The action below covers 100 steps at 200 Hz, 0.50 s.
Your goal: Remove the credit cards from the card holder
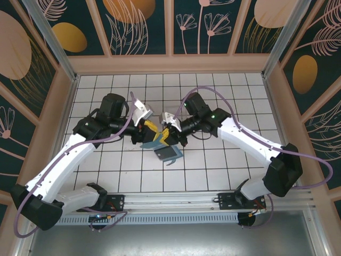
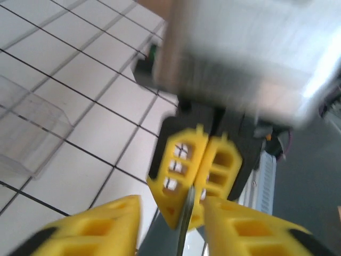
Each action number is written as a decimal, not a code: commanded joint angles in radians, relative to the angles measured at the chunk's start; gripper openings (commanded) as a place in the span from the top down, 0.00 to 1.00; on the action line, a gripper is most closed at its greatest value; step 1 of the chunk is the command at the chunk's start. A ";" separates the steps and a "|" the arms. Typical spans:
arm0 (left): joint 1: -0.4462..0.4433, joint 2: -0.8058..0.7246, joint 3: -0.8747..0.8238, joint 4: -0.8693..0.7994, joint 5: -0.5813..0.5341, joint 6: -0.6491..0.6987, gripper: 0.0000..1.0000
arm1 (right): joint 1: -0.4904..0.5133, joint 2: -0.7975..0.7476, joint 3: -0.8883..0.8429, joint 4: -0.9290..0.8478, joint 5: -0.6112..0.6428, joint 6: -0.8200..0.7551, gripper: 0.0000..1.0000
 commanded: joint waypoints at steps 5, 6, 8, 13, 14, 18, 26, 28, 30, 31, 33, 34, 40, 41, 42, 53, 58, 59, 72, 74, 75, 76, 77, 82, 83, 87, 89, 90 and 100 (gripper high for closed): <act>-0.001 -0.068 -0.013 0.191 -0.104 -0.113 0.51 | 0.006 -0.089 -0.178 0.301 0.020 0.278 1.00; -0.001 -0.071 -0.016 0.198 -0.109 -0.118 0.51 | 0.007 -0.093 -0.186 0.314 0.023 0.294 1.00; -0.001 -0.076 -0.021 0.211 -0.118 -0.128 0.51 | 0.007 -0.100 -0.204 0.347 0.031 0.321 1.00; -0.001 -0.088 -0.037 0.246 -0.137 -0.151 0.50 | 0.008 -0.116 -0.250 0.421 0.059 0.389 1.00; 0.000 -0.091 -0.040 0.252 -0.140 -0.155 0.50 | 0.008 -0.119 -0.259 0.434 0.065 0.407 1.00; -0.001 -0.100 -0.053 0.276 -0.154 -0.171 0.49 | 0.008 -0.132 -0.293 0.489 0.090 0.462 1.00; 0.000 -0.118 -0.076 0.324 -0.182 -0.207 0.48 | 0.008 -0.149 -0.354 0.581 0.148 0.552 1.00; 0.000 -0.123 -0.082 0.335 -0.190 -0.216 0.48 | 0.007 -0.153 -0.368 0.606 0.162 0.571 1.00; -0.001 -0.125 -0.087 0.344 -0.198 -0.226 0.48 | 0.008 -0.157 -0.382 0.624 0.178 0.594 1.00; -0.001 -0.127 -0.091 0.351 -0.202 -0.231 0.48 | 0.008 -0.158 -0.391 0.638 0.185 0.605 1.00; 0.000 -0.131 -0.097 0.363 -0.208 -0.240 0.47 | 0.007 -0.163 -0.405 0.659 0.198 0.623 1.00; -0.001 -0.132 -0.099 0.370 -0.212 -0.244 0.47 | 0.007 -0.166 -0.411 0.668 0.204 0.636 1.00; -0.001 -0.141 -0.115 0.402 -0.226 -0.268 0.47 | 0.008 -0.180 -0.456 0.739 0.246 0.707 1.00; 0.000 -0.143 -0.117 0.407 -0.228 -0.273 0.47 | 0.008 -0.182 -0.465 0.750 0.251 0.720 1.00; -0.001 -0.144 -0.120 0.412 -0.230 -0.276 0.47 | 0.008 -0.184 -0.474 0.760 0.258 0.730 1.00; -0.001 -0.154 -0.154 0.472 -0.257 -0.323 0.47 | 0.008 -0.212 -0.564 0.907 0.326 0.842 1.00; -0.001 -0.158 -0.166 0.496 -0.274 -0.345 0.47 | 0.008 -0.223 -0.602 0.967 0.357 0.891 1.00; -0.001 -0.158 -0.166 0.501 -0.278 -0.349 0.47 | 0.008 -0.225 -0.610 0.982 0.363 0.899 1.00; 0.000 -0.154 -0.229 0.559 -0.325 -0.406 0.52 | 0.020 -0.246 -0.698 1.124 0.470 0.988 1.00; 0.000 -0.152 -0.235 0.564 -0.332 -0.415 0.52 | 0.022 -0.249 -0.711 1.142 0.486 1.001 1.00; -0.001 -0.151 -0.239 0.570 -0.338 -0.420 0.52 | 0.023 -0.250 -0.717 1.150 0.494 1.006 1.00; 0.000 -0.150 -0.243 0.575 -0.342 -0.424 0.52 | 0.024 -0.250 -0.722 1.161 0.502 1.011 1.00; -0.001 -0.149 -0.247 0.579 -0.346 -0.429 0.52 | 0.025 -0.252 -0.727 1.170 0.510 1.019 1.00; -0.001 -0.140 -0.261 0.594 -0.367 -0.450 0.52 | 0.030 -0.253 -0.755 1.215 0.553 1.047 1.00; -0.001 -0.138 -0.265 0.598 -0.370 -0.455 0.52 | 0.030 -0.253 -0.761 1.226 0.560 1.052 1.00; 0.000 -0.130 -0.277 0.604 -0.389 -0.472 0.53 | 0.032 -0.251 -0.778 1.259 0.590 1.071 1.00; 0.000 -0.123 -0.281 0.606 -0.400 -0.481 0.53 | 0.034 -0.249 -0.788 1.275 0.602 1.081 1.00; 0.000 -0.119 -0.282 0.607 -0.404 -0.485 0.53 | 0.034 -0.248 -0.792 1.282 0.608 1.085 1.00; 0.000 -0.080 -0.293 0.604 -0.439 -0.526 0.55 | 0.043 -0.235 -0.825 1.346 0.683 1.125 1.00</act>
